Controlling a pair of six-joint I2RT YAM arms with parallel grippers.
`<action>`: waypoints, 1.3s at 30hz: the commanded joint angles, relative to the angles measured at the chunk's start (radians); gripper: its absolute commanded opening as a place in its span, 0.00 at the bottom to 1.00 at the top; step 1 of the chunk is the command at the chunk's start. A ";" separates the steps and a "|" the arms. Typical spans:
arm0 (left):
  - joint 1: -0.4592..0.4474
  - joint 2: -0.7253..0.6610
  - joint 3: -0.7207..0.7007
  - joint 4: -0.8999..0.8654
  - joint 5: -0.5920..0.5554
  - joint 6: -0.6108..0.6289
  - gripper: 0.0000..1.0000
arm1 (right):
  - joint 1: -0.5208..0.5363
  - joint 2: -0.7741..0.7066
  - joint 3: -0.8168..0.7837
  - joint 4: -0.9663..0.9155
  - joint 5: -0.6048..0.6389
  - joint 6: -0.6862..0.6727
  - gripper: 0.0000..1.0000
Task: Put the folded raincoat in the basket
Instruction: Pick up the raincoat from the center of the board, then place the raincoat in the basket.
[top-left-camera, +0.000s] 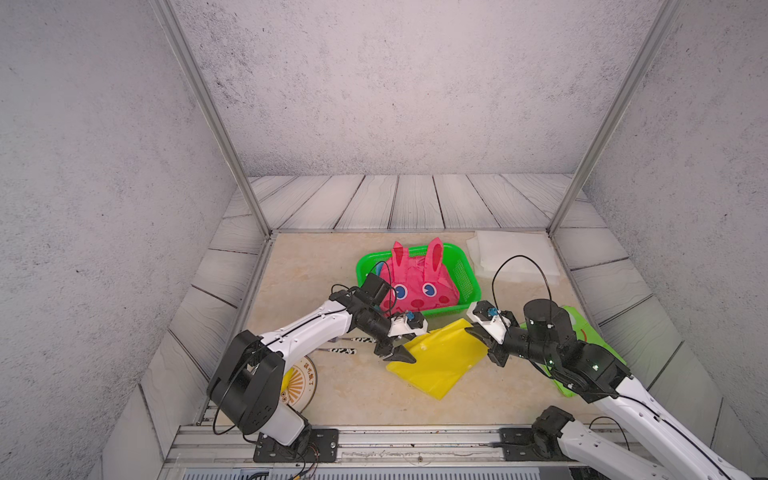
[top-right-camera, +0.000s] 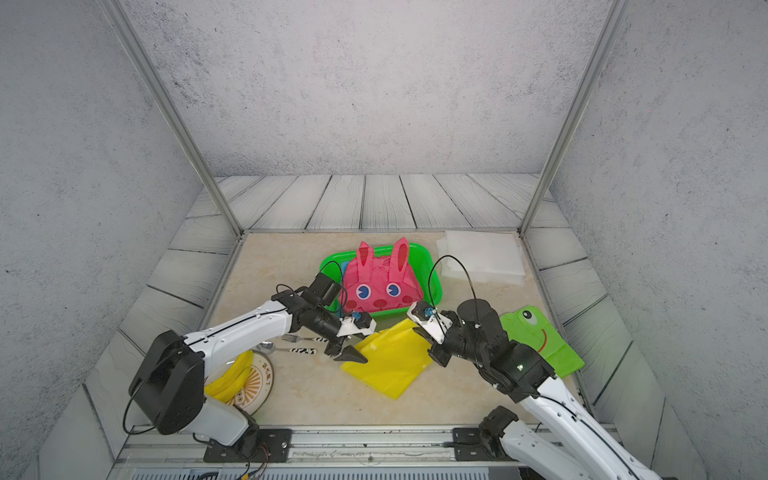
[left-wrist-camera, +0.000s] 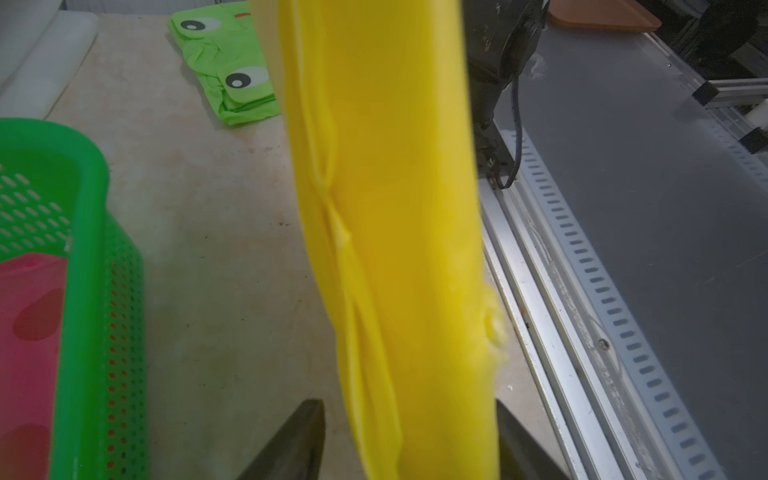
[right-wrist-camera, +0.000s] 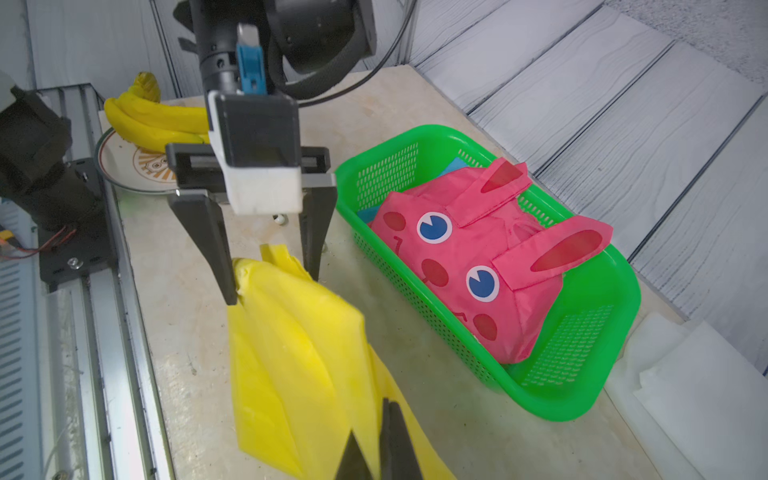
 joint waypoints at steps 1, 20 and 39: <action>0.022 -0.001 -0.017 0.016 -0.052 -0.022 0.47 | 0.002 0.011 0.035 0.047 0.022 0.092 0.00; 0.288 -0.091 0.310 -0.368 -0.162 0.161 0.00 | -0.168 0.236 0.142 0.138 -0.108 0.227 0.00; 0.330 0.377 0.713 -0.247 -0.329 0.095 0.00 | -0.298 0.691 0.302 0.294 -0.053 0.090 0.00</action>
